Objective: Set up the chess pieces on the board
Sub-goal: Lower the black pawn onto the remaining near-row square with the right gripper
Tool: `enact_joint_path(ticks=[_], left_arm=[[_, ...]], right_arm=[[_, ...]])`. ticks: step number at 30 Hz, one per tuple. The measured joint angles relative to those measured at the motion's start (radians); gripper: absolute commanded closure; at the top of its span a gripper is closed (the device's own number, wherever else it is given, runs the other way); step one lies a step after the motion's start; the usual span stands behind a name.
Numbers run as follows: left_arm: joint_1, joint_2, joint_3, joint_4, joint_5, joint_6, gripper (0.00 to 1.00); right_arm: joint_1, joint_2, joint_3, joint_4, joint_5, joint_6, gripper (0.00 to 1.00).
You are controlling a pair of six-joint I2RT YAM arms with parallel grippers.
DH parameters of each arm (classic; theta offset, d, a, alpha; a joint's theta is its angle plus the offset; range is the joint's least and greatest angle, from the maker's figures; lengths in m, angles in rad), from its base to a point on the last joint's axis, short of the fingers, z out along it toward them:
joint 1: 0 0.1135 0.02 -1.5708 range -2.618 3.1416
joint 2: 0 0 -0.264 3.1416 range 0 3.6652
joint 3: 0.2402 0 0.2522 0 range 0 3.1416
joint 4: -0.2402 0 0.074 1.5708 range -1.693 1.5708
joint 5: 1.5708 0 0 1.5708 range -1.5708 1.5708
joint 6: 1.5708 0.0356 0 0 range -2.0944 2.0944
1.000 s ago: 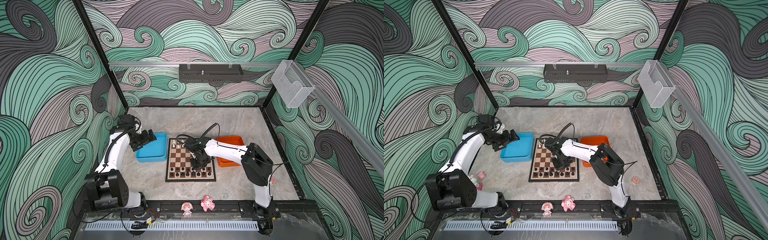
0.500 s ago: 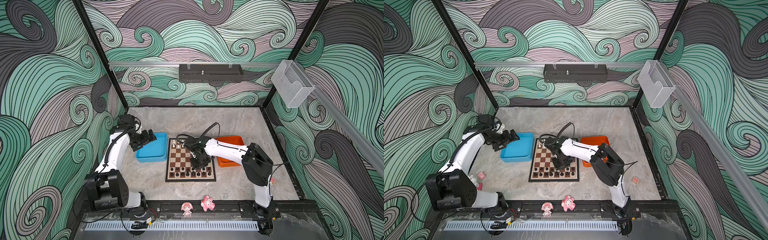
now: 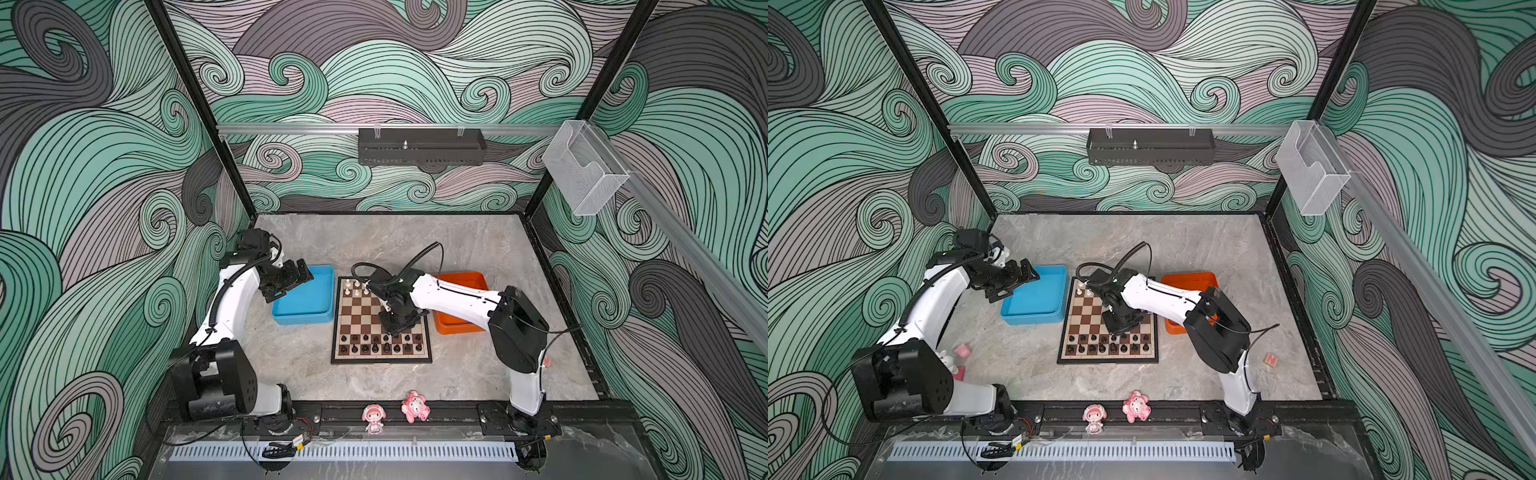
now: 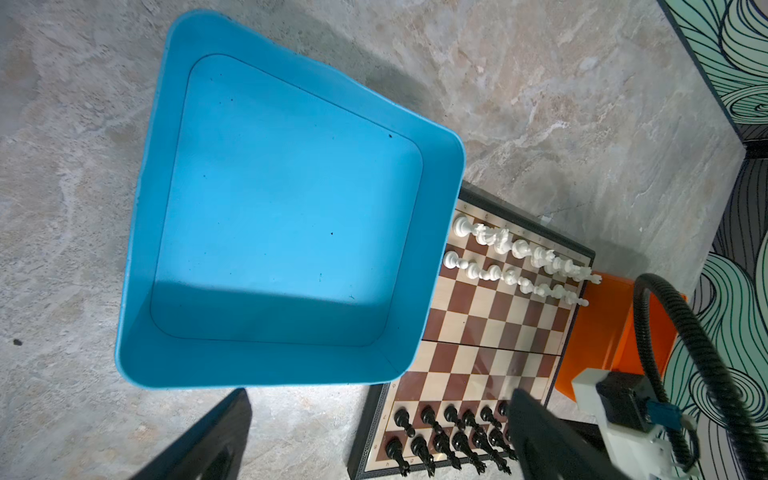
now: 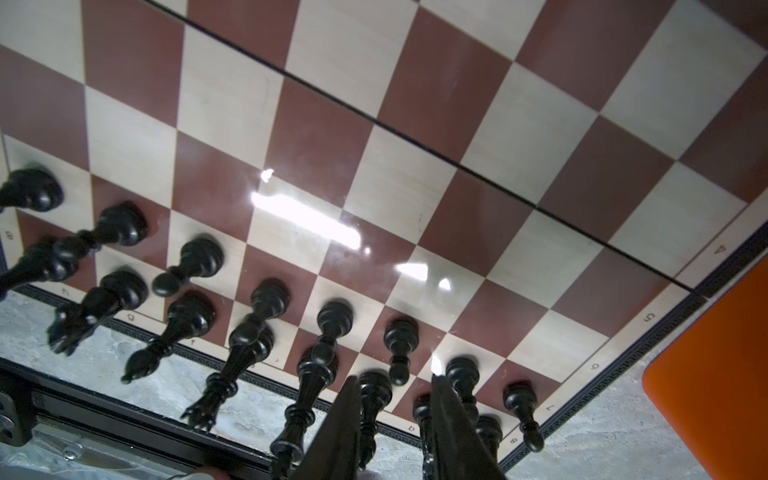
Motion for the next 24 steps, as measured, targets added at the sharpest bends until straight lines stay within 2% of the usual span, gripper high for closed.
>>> enact_joint_path(ticks=[14, 24], left_arm=[[0.0, 0.003, 0.0, 0.0, 0.003, 0.0, 0.02], [0.0, 0.005, 0.0, 0.001, 0.008, 0.0, 0.02]], right_arm=[[-0.008, 0.034, 0.002, 0.0, -0.002, -0.008, 0.75], [-0.009, 0.037, 0.002, 0.0, -0.017, -0.008, 0.83]])
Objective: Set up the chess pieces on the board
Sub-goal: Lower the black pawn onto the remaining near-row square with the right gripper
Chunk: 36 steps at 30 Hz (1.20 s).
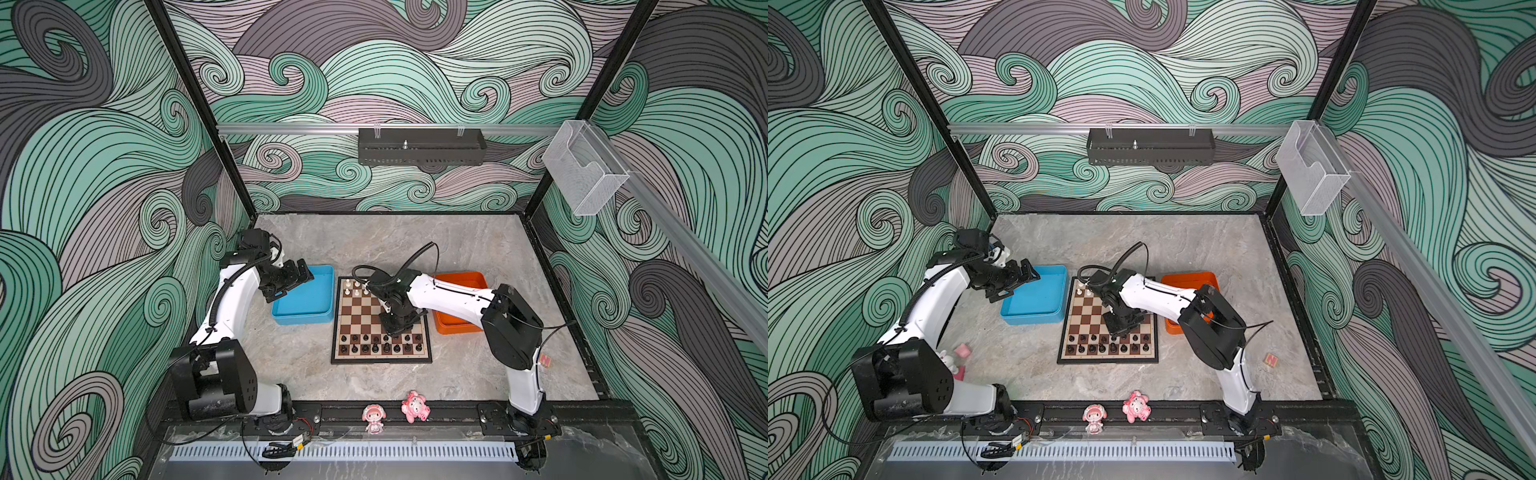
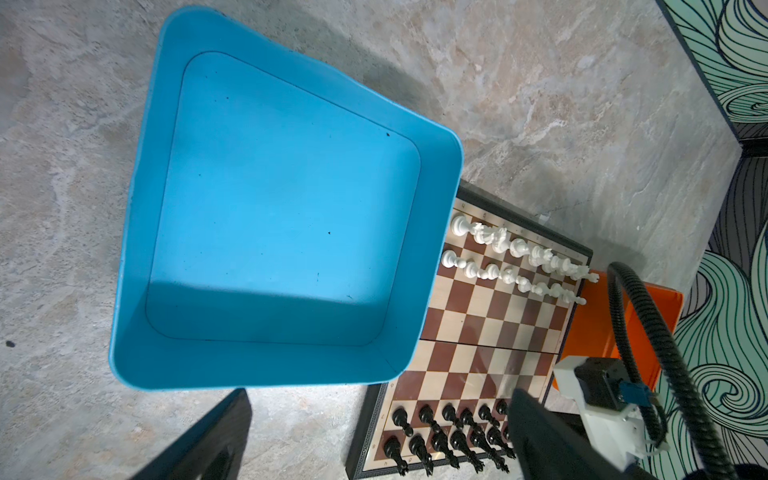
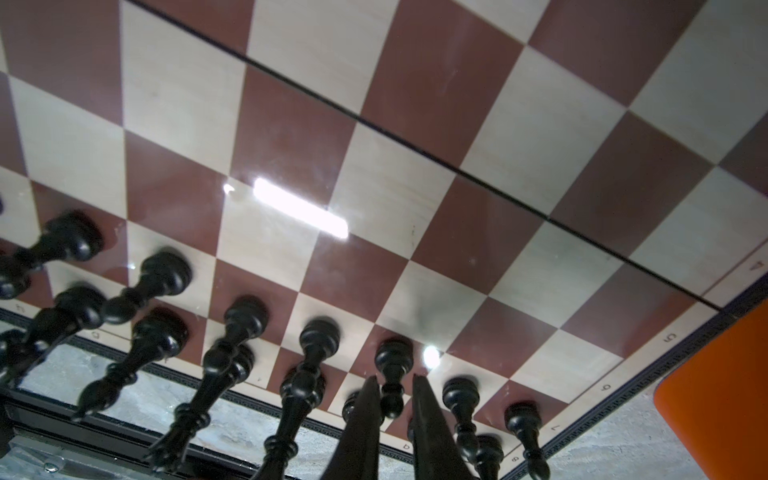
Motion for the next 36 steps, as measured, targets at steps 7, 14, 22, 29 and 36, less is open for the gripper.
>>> enact_joint_path(ticks=[7, 14, 22, 29, 36], left_arm=[[0.0, 0.003, 0.0, 0.003, 0.002, 0.0, 0.02], [0.0, 0.003, 0.0, 0.003, 0.003, 0.0, 0.02], [0.0, 0.003, 0.0, 0.003, 0.004, 0.0, 0.02], [0.0, 0.003, 0.0, 0.003, 0.006, 0.0, 0.02], [0.0, 0.003, 0.0, 0.003, 0.006, 0.0, 0.02]], right_arm=[[0.0, 0.0, 0.0, 0.0, -0.004, -0.003, 0.79], [0.0, 0.0, 0.0, 0.002, -0.005, -0.002, 0.79], [-0.001, 0.0, 0.0, 0.008, -0.015, -0.002, 0.79], [-0.006, 0.001, -0.013, 0.021, -0.027, -0.002, 0.78], [-0.006, 0.002, -0.018, 0.026, -0.029, 0.002, 0.8]])
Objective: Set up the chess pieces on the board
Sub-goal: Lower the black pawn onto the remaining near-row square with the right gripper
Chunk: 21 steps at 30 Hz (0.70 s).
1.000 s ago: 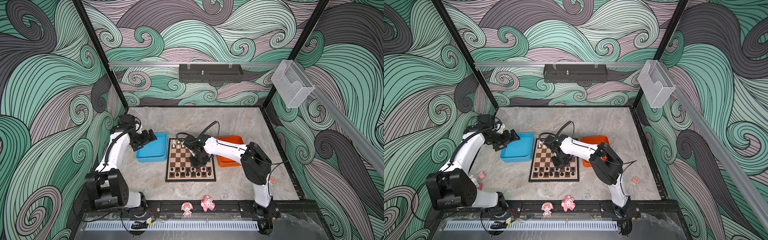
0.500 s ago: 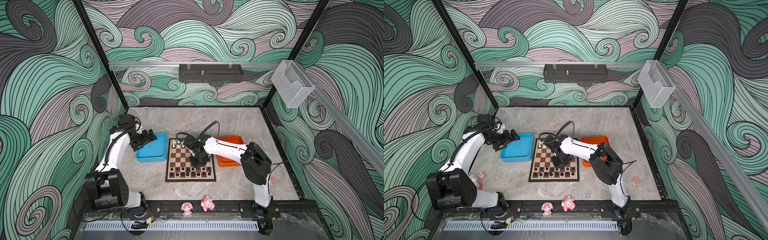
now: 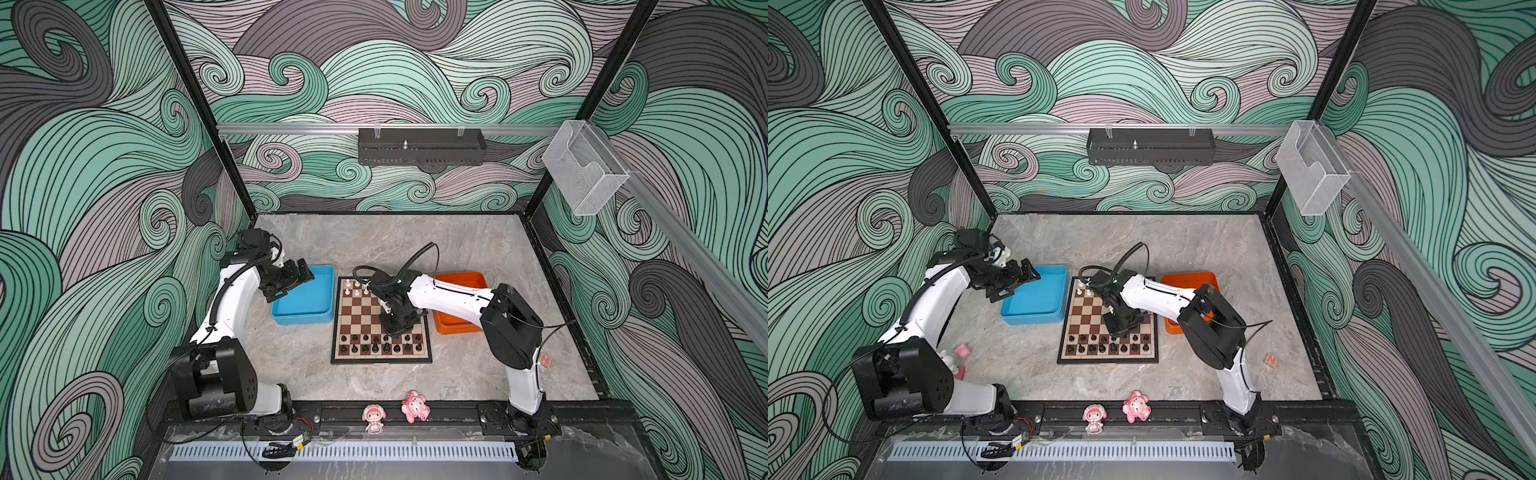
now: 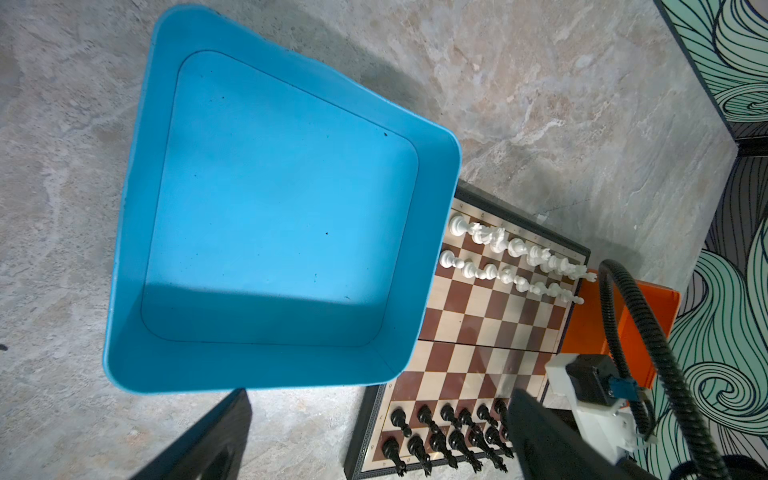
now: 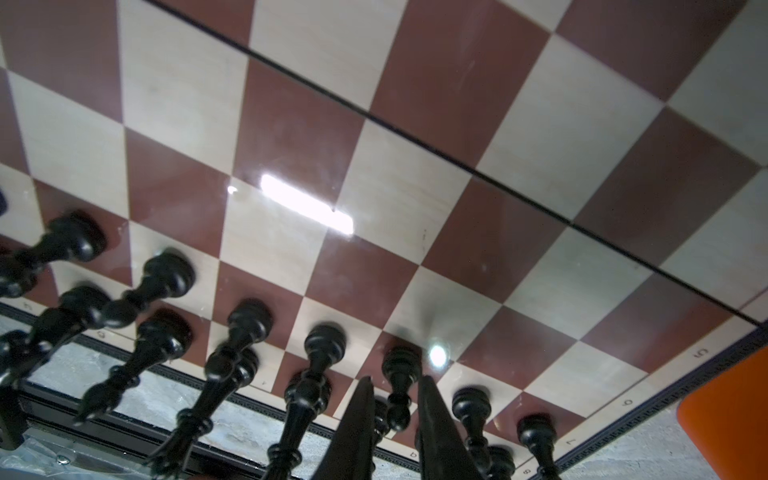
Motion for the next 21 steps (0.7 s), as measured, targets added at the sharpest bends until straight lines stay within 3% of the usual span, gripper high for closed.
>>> enact_joint_path(ticks=[7, 21], left_arm=[[0.0, 0.0, 0.0, 0.0, 0.0, 0.0, 0.02], [0.0, 0.0, 0.0, 0.0, 0.005, 0.0, 0.02]], right_arm=[[0.0, 0.003, -0.005, 0.003, 0.0, 0.003, 0.86], [0.0, -0.001, -0.013, 0.0, 0.0, 0.003, 0.89]])
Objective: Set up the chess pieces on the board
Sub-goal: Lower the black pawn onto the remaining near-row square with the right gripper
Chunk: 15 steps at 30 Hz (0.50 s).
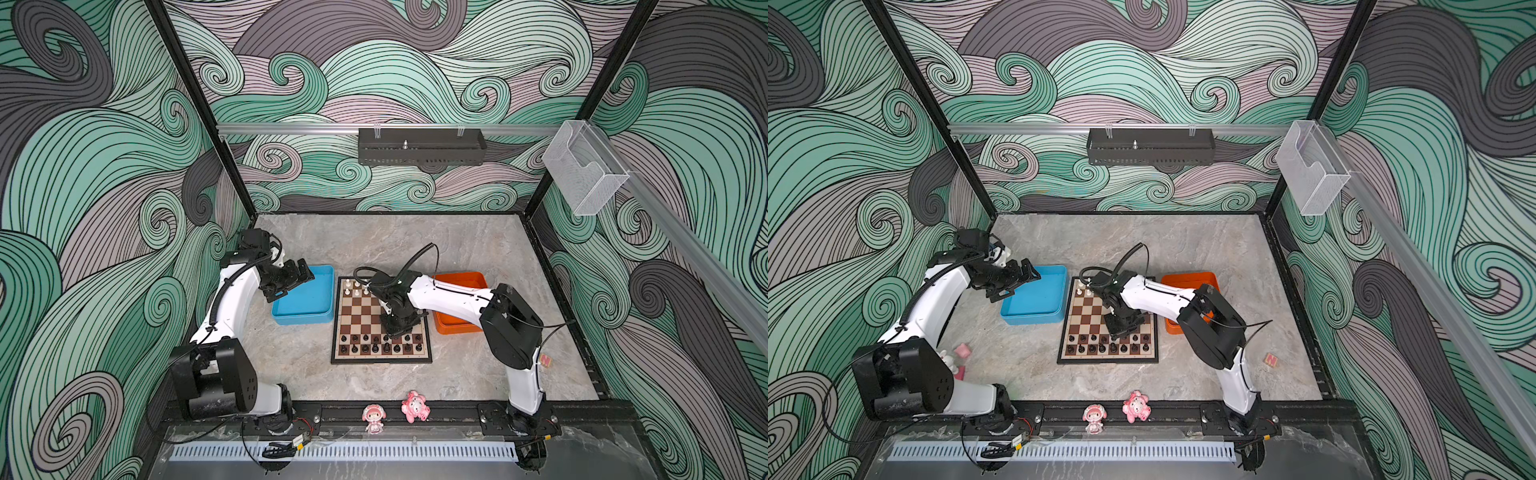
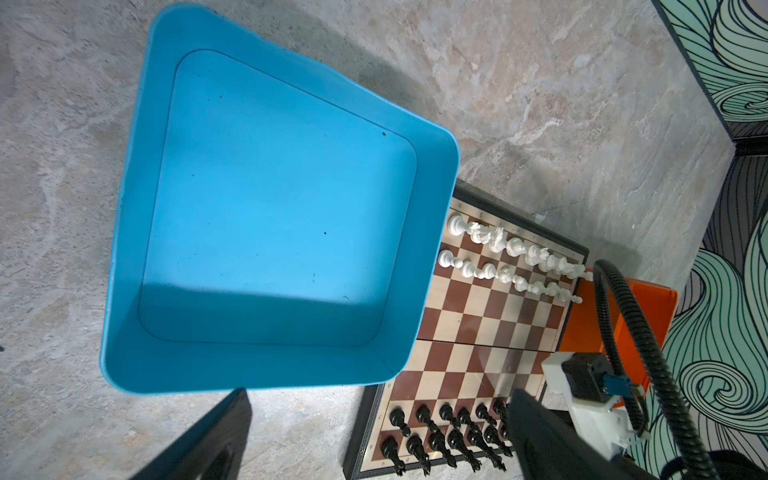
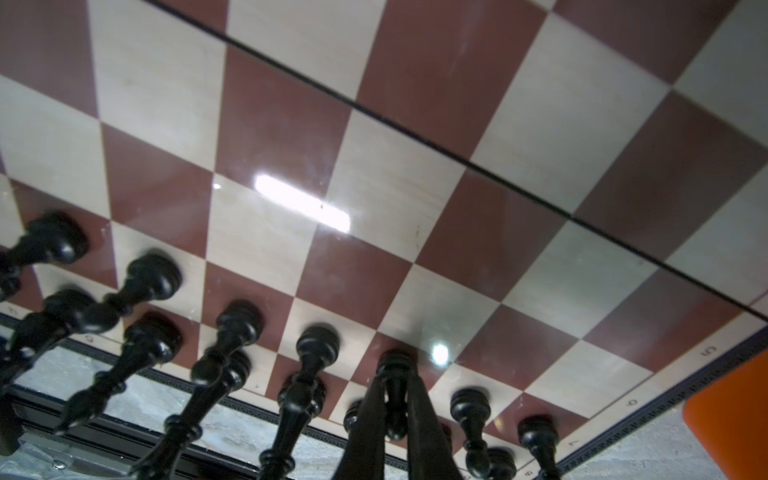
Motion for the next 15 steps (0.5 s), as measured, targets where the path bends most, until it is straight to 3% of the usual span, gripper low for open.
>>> enact_joint_path(ticks=[15], left_arm=[[0.0, 0.0, 0.0, 0.001, 0.006, 0.0, 0.02]], right_arm=[[0.001, 0.0, 0.0, -0.005, 0.002, 0.0, 0.88]])
